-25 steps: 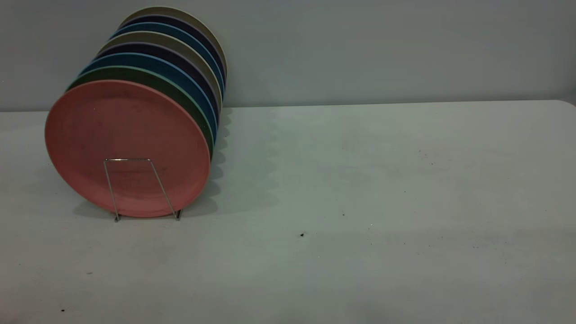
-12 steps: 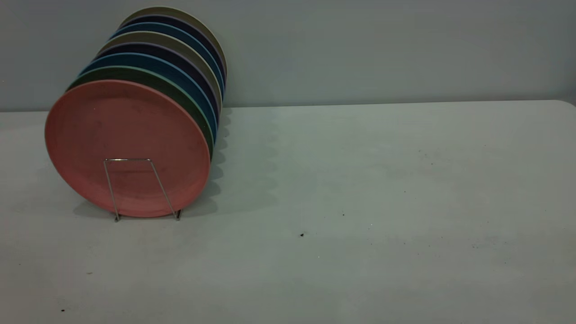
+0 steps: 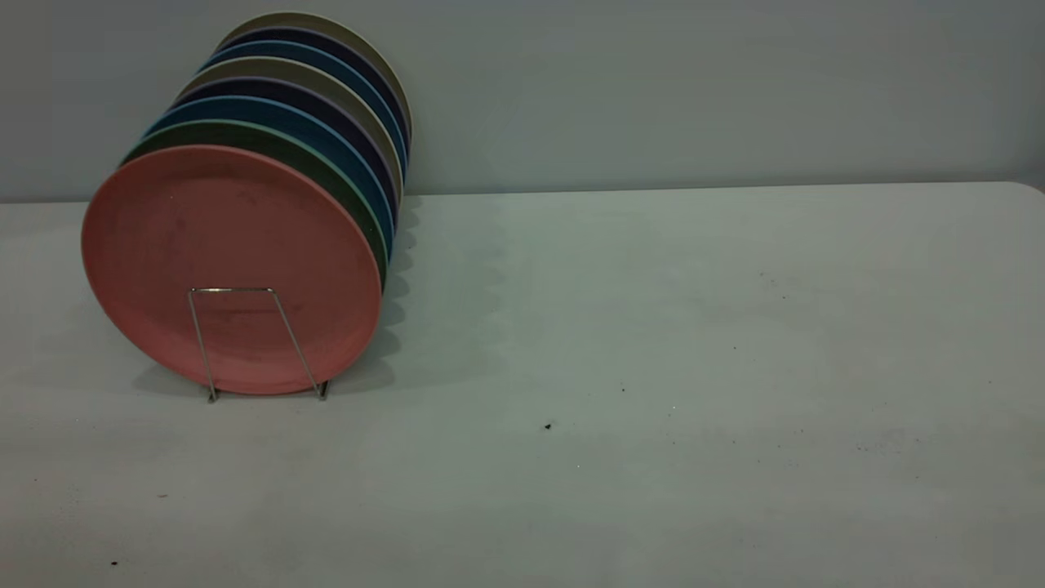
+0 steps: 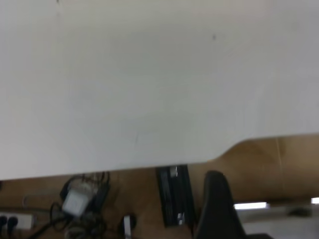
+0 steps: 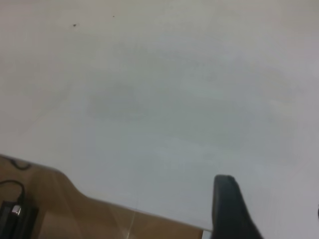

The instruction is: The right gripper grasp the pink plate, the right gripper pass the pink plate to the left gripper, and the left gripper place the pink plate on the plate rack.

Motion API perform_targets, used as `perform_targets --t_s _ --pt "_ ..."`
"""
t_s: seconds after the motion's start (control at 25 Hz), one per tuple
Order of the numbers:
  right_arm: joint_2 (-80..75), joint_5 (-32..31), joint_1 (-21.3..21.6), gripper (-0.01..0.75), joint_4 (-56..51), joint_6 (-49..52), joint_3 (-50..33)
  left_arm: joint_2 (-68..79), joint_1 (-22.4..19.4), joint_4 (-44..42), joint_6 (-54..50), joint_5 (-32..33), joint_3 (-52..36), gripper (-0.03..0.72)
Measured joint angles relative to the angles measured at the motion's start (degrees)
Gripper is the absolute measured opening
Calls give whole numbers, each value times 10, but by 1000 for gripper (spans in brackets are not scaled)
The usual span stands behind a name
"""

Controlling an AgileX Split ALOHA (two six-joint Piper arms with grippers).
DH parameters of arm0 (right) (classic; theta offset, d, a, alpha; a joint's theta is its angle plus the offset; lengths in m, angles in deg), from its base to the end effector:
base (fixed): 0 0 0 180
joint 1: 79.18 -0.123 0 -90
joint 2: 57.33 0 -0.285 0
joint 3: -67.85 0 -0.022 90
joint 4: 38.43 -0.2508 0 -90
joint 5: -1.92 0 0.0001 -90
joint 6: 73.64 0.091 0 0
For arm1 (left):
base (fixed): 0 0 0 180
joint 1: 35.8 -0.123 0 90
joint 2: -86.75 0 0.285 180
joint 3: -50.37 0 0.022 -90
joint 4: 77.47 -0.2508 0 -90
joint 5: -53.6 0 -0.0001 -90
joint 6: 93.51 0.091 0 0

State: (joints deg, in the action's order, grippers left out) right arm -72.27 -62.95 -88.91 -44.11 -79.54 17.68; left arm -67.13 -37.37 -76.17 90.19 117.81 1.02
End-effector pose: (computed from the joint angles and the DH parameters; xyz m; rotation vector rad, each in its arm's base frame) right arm 0.0108 0.0101 0.2638 -0.3082 2.2473 0.1595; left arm 0.0402 -0.0008 0.2633 0.0424 2.4372 0.0119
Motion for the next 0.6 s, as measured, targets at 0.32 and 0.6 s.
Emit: perform_targets --t_s 0.32,0.6 --pt "41 0 23 440 -3 0 0 -71 0 0 -3 0 0 542" --pt "81 -4 76 440 -3 2 0 -174 0 0 -3 2 0 542"
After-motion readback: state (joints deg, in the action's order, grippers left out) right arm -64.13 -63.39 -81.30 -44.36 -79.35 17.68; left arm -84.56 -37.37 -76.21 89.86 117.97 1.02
